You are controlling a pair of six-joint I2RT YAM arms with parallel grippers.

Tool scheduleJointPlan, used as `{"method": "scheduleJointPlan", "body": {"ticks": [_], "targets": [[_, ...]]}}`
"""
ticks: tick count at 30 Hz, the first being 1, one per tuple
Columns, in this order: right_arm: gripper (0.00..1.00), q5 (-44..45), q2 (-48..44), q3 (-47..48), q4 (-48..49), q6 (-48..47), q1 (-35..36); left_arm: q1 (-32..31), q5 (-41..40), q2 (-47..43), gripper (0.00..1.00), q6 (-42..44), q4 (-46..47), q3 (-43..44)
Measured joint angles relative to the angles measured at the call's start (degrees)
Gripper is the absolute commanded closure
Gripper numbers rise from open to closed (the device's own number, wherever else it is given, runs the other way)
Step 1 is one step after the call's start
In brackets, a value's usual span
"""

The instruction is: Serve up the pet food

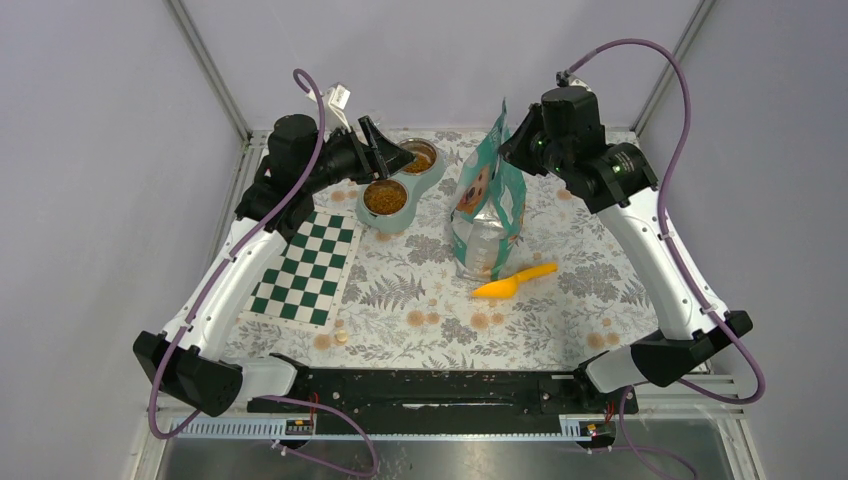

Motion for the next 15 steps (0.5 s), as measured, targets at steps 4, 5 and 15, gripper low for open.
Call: {"method": "scheduleJointPlan", "body": {"ticks": [4, 5, 15], "targets": [[0.85, -0.02, 0.07, -0.2, 0.15, 0.0, -0.02, 0.0, 0.0, 0.0, 0.39, 0.13, -0.04, 0.17], [0.86, -0.02, 0.07, -0.2, 0.15, 0.02, -0.02, 0.0, 0.0, 0.0, 0.39, 0.11, -0.07, 0.26], [0.94, 0.0, 0.13, -1.14, 0.44, 0.11, -0.02, 0.0, 0.0, 0.02, 0.39, 0.13, -0.92, 0.37]]}}
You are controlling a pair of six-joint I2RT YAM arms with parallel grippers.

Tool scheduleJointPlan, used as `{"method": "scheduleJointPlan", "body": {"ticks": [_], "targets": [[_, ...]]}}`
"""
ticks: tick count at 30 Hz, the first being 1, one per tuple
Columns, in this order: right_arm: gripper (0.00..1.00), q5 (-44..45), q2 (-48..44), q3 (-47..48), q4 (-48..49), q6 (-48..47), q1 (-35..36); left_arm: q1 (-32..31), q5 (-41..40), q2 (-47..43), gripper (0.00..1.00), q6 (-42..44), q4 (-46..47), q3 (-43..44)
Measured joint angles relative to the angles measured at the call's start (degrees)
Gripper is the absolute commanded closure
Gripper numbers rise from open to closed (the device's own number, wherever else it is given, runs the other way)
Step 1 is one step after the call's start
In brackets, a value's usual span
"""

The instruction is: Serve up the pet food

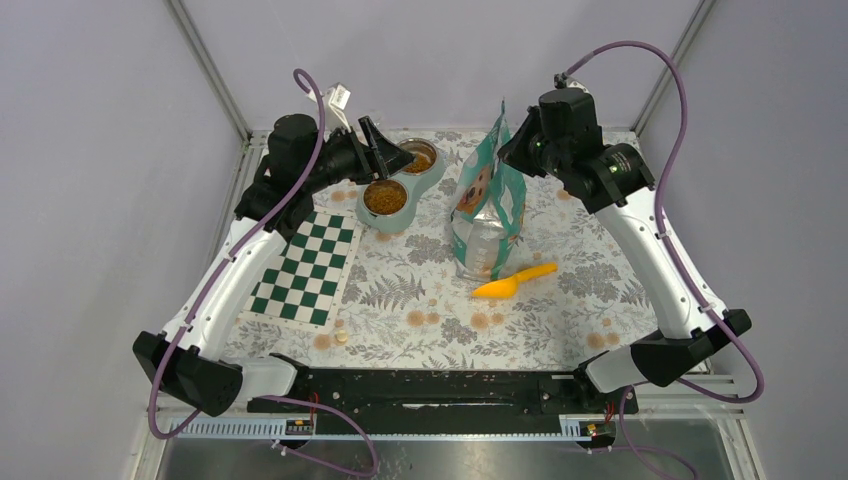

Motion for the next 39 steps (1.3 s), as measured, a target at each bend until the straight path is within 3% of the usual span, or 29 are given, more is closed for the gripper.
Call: {"method": "scheduleJointPlan", "body": {"ticks": [7, 20, 21, 23, 24, 26, 31, 39], "targets": [[0.77, -0.09, 0.13, -0.2, 0.04, 0.17, -0.07, 0.0, 0.0, 0.42, 0.38, 0.0, -0.09, 0.0], [0.85, -0.61, 1.03, -0.72, 0.83, 0.15, -0.28, 0.0, 0.0, 0.61, 0.37, -0.02, -0.11, 0.0], [0.85, -0.72, 1.03, -0.81, 0.96, 0.15, -0.28, 0.0, 0.02, 0.61, 0.33, -0.02, -0.11, 0.0], [0.97, -1.16, 1.03, -1.07, 1.25, 0.15, -0.28, -0.04, 0.02, 0.61, 0.24, 0.0, -0.11, 0.0], [1.0, -1.55, 1.03, -1.31, 1.46, 0.24, -0.28, -0.04, 0.02, 0.61, 0.13, 0.07, -0.09, 0.0], [1.0, -2.32, 1.01, -1.7, 2.05, -0.07, -0.28, -0.17, 0.02, 0.61, 0.01, 0.55, -0.07, 0.0], [1.0, -6.58, 0.98, -2.05, 2.8, -1.77, -1.36, -0.35, 0.02, 0.61, 0.01, 1.79, -0.02, 0.0], [1.0, -15.28, 0.57, -3.63, 4.68, -3.45, -2.27, -1.25, 2.51, 2.71, 0.14, 0.15, 2.54, 0.76]]}}
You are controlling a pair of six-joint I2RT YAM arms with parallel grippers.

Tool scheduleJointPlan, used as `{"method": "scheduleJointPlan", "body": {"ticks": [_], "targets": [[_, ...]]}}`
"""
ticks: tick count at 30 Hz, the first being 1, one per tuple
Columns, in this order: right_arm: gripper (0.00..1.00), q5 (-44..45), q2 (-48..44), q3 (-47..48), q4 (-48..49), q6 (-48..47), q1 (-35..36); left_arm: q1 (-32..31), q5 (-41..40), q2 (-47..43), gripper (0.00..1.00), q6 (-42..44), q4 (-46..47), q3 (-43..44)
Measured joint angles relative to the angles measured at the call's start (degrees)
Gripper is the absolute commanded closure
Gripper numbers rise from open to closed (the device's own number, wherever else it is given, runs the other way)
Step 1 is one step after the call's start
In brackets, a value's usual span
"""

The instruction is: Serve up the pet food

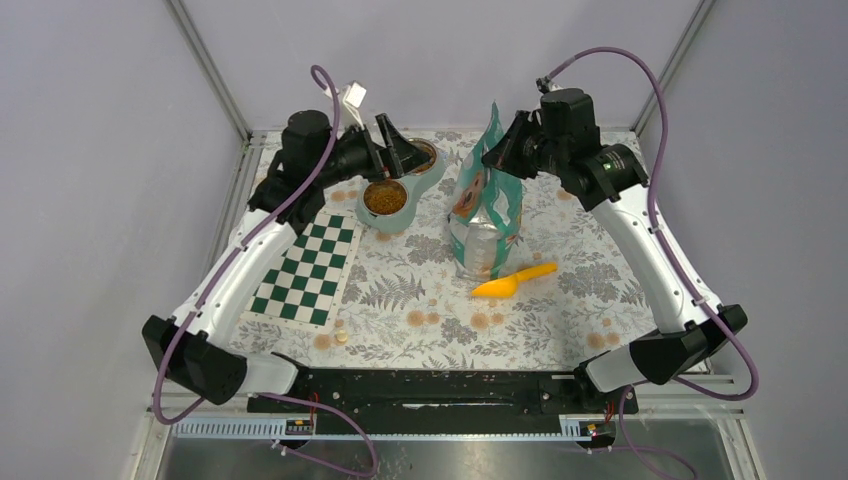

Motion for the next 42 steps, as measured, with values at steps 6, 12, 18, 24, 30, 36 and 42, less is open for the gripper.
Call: {"method": "scheduleJointPlan", "body": {"ticks": [6, 12, 18, 24, 30, 36, 42], "targets": [[1.0, -1.97, -3.17, -3.52, 1.38, 2.38, -0.26, -4.59, 1.46, 4.15, 0.21, -5.99, 5.86, 0.0], [1.0, -3.02, -5.84, -4.33, -1.07, 3.26, -0.35, -8.04, 1.88, 9.7, 0.24, -12.66, 11.26, 1.14], [1.0, -4.57, -5.84, -4.31, -1.79, 5.14, -0.31, -8.26, 1.27, 11.89, 0.3, -17.25, 14.86, 2.51], [1.0, -4.94, -6.51, -8.17, 2.62, 11.41, -0.31, -8.31, 0.13, 11.89, 0.36, -18.99, 16.0, 3.48], [1.0, -5.64, -9.51, -14.27, 8.39, 18.14, -0.31, -8.35, 0.24, 11.89, 0.45, -19.93, 15.54, 3.48], [1.0, -6.03, -11.04, -17.97, 12.22, 21.88, -0.33, -9.09, 0.37, 11.89, 0.45, -19.87, 15.78, 3.04], [1.0, -6.62, -11.5, -19.89, 15.26, 23.21, -0.35, -9.57, 0.52, 11.89, 0.51, -18.27, 15.45, 2.95]]}}
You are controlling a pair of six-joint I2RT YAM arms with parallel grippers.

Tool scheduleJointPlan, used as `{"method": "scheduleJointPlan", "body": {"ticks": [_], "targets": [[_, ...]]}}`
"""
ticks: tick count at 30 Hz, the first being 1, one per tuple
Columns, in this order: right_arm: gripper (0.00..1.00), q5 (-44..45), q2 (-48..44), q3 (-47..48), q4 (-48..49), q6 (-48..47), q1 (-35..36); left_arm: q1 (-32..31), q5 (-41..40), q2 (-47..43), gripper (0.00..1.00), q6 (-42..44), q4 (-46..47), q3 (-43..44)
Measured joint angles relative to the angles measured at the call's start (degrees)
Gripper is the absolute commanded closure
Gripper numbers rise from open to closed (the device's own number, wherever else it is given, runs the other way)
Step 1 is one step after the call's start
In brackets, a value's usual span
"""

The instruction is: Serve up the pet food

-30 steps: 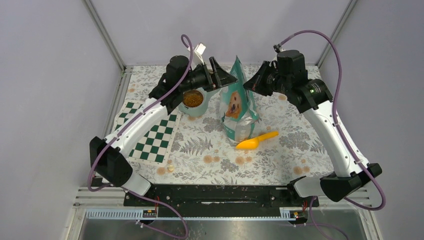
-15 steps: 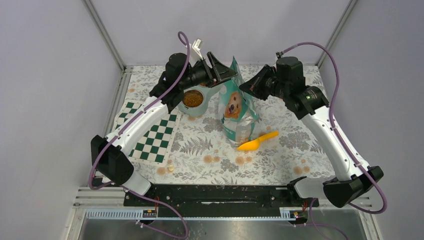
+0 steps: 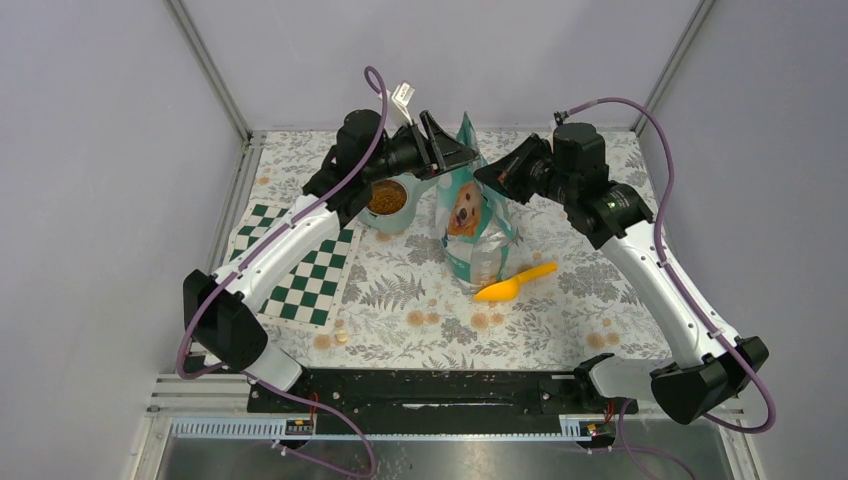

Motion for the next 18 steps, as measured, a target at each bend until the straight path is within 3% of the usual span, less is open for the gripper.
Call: {"method": "scheduleJointPlan", "body": {"ticks": [4, 10, 14, 18], "targets": [[1.0, -0.28, -0.26, -0.48, 0.85, 0.07, 0.0, -0.07, 0.02, 0.02, 0.64, 1.11, -0.39, 0.0], [1.0, -0.28, -0.37, -0.68, 1.05, 0.02, -0.02, -0.07, 0.02, 0.37, 0.72, 3.54, -3.74, 0.09], [1.0, -0.28, -0.37, -0.68, 0.98, -0.15, -0.11, -0.07, -0.2, 1.14, 0.76, 4.76, -6.01, 1.16], [1.0, -0.37, -0.35, -0.68, 1.05, -0.2, -0.11, -0.31, -1.62, 1.14, 0.73, 6.62, -9.29, 3.28]]}}
